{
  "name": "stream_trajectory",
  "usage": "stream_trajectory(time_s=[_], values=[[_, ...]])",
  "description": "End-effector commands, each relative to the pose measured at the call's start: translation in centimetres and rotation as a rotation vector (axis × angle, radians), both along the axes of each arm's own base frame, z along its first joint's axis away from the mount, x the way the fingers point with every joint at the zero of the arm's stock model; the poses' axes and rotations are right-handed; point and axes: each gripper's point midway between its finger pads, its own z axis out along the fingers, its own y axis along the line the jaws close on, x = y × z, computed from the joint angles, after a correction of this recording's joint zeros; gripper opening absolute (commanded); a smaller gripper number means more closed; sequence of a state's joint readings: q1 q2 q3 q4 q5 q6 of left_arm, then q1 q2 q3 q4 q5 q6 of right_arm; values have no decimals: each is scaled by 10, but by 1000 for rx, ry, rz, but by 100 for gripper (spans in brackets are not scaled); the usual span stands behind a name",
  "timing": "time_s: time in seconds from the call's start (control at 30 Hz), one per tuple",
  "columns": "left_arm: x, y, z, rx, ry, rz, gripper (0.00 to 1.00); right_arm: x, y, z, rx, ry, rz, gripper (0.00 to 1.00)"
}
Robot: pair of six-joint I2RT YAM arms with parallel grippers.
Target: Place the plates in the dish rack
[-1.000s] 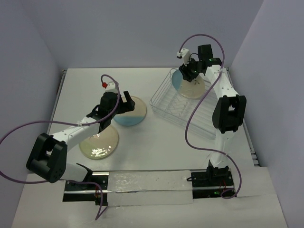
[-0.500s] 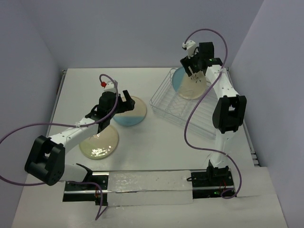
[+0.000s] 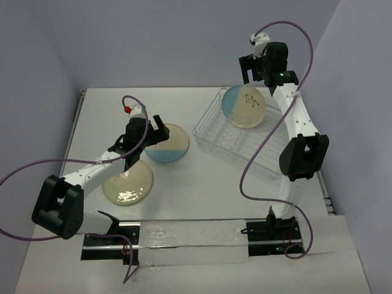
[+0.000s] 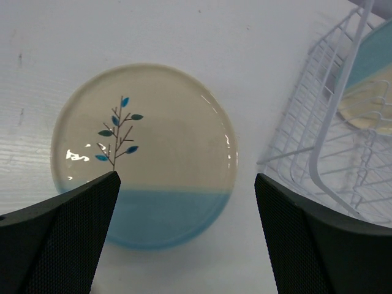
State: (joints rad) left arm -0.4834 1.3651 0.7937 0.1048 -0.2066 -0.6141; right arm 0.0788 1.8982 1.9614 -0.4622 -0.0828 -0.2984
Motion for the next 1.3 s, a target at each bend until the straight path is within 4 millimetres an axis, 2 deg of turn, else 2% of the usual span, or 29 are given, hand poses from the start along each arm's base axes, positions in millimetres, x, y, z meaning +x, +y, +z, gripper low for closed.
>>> stream_trajectory(time_s=[0.0,0.03,0.1,0.17,0.2,0.3,0.4,0.47,0.53,0.57,0.63,0.67,0.7,0.77,0.8,0.87,0.93,1.0,1.07,1.13,1.17,1.27], values=[[19,30,31,-36,-48,133,99,-43,29,102,209,-193,35,100],[20,33,33,-28,-50,139,99,-46,35,104,217,-192,46,100],[32,61,48,-7,-98,228,99,-67,54,115,269,-199,59,100],[41,66,68,-33,-134,186,99,-86,79,124,316,-200,94,100],[44,68,74,-32,-145,171,99,-93,89,125,341,-193,106,100],[56,72,89,25,-166,97,99,-119,135,130,466,-149,172,100],[66,73,90,72,-168,27,99,-143,175,112,553,-55,224,100],[77,85,98,93,-191,10,99,-162,198,98,579,0,291,100],[84,79,106,81,-225,-116,99,-184,224,72,602,63,342,100],[91,85,110,89,-232,-146,99,-193,231,74,630,44,353,100],[108,85,121,112,-228,-258,99,-214,249,52,657,89,372,100],[118,85,139,146,-269,-295,99,-220,254,46,673,109,373,100],[126,84,144,173,-272,-338,99,-228,260,35,683,127,371,100],[137,85,130,200,-215,-395,99,-238,267,10,681,157,346,100],[143,88,110,203,-152,-401,99,-240,268,-5,691,180,301,100],[141,89,93,203,-86,-411,99,-246,274,-27,697,211,245,100],[138,88,77,227,-100,-447,99,-250,282,-38,718,212,206,100],[130,84,61,240,-90,-499,99,-255,294,-57,704,212,154,100],[125,85,44,244,-60,-516,98,-250,294,-69,700,177,40,100],[123,88,21,243,3,-510,92,-250,301,-79,692,165,-4,100],[125,91,16,247,21,-492,89,-246,303,-86,698,168,-38,100],[123,91,-11,224,107,-490,89,-237,307,-102,692,173,-89,100]])
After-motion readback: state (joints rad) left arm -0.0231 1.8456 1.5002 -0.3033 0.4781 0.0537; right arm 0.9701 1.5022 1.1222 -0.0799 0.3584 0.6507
